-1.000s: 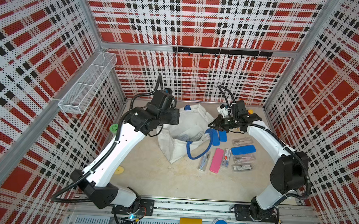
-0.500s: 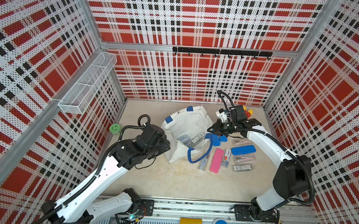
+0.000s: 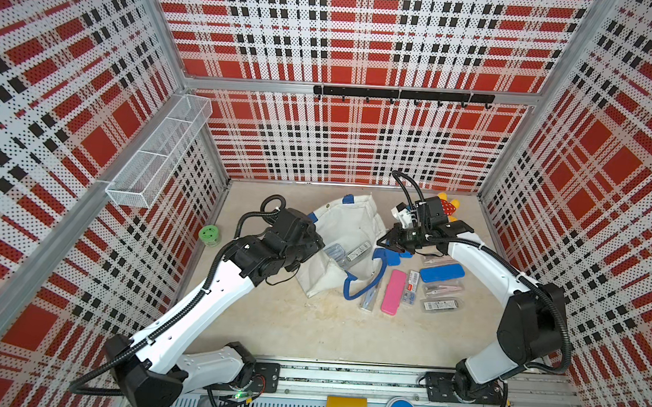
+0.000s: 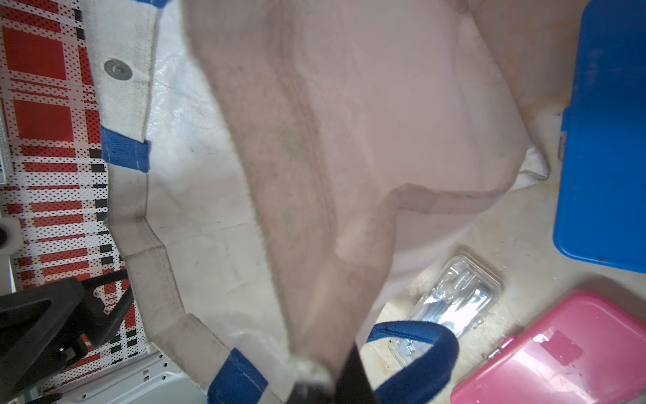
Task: Take out the compass set from the canvas bag
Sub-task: Adjust the canvas bag at the center of the board.
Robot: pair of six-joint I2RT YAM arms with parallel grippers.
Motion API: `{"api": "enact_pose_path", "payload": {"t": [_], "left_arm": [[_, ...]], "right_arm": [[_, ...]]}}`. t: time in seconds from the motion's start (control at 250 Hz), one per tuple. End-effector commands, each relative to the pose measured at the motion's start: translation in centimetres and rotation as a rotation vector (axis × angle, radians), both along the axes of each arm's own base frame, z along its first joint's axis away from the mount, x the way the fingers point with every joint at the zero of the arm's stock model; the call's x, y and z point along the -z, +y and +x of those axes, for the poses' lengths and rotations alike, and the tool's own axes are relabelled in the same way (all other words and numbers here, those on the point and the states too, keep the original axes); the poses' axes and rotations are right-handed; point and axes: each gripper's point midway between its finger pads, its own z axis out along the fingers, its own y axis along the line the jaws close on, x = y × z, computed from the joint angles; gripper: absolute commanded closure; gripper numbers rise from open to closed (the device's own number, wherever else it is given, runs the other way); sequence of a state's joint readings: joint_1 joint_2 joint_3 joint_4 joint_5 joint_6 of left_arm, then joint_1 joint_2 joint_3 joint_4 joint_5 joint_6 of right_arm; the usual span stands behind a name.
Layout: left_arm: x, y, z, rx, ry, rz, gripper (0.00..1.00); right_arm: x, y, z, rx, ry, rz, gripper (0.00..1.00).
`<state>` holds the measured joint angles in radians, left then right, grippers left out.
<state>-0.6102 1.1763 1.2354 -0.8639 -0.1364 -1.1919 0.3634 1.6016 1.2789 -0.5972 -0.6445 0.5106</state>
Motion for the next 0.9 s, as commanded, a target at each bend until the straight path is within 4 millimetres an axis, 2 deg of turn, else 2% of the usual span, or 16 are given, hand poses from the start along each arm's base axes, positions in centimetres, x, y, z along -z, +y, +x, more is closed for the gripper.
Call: {"api": "enact_pose_path", "payload": {"t": [0.0, 0.212, 0.28, 0.308, 0.372, 0.416, 0.476, 0.644, 0.824, 0.897], "left_arm": [[1.4, -0.2, 0.4, -0.024, 0.037, -0.030, 0.27], [3.6, -2.1, 1.0, 0.010, 0.091, -0.030, 0.27], [4.6, -2.6, 0.8, 0.026, 0.122, -0.021, 0.32], [5.1, -2.7, 0.7, 0.032, 0.139, -0.020, 0.42], [5.8, -3.1, 0.4, 0.043, 0.167, -0.034, 0.75], [5.8, -3.5, 0.5, 0.061, 0.160, -0.051, 0.89], [5.0, -3.8, 0.6, 0.080, 0.134, -0.058, 1.00], [0.4, -3.8, 1.7, 0.170, 0.008, -0.017, 1.00], [-5.2, -3.5, 2.8, 0.354, -0.137, 0.187, 1.00], [-6.3, -3.7, 2.7, 0.406, -0.174, 0.251, 1.00]], "right_arm": [[0.9, -0.6, -0.8, -0.021, -0.022, -0.051, 1.00], [1.0, -0.8, -1.1, -0.049, -0.043, -0.064, 1.00], [0.8, -0.9, -1.2, -0.051, -0.054, -0.066, 1.00], [0.8, -0.9, -1.2, -0.050, -0.054, -0.065, 1.00], [0.9, -0.9, -1.2, -0.048, -0.050, -0.057, 1.00], [0.9, -0.8, -1.1, -0.046, -0.047, -0.046, 1.00], [0.8, -0.5, -0.8, -0.045, -0.041, -0.026, 1.00], [-0.7, 0.9, 1.0, -0.001, -0.015, 0.080, 1.00], [-3.9, 2.6, 4.0, 0.100, -0.033, 0.255, 1.00], [-4.6, 3.0, 4.8, 0.138, -0.047, 0.307, 1.00]]}}
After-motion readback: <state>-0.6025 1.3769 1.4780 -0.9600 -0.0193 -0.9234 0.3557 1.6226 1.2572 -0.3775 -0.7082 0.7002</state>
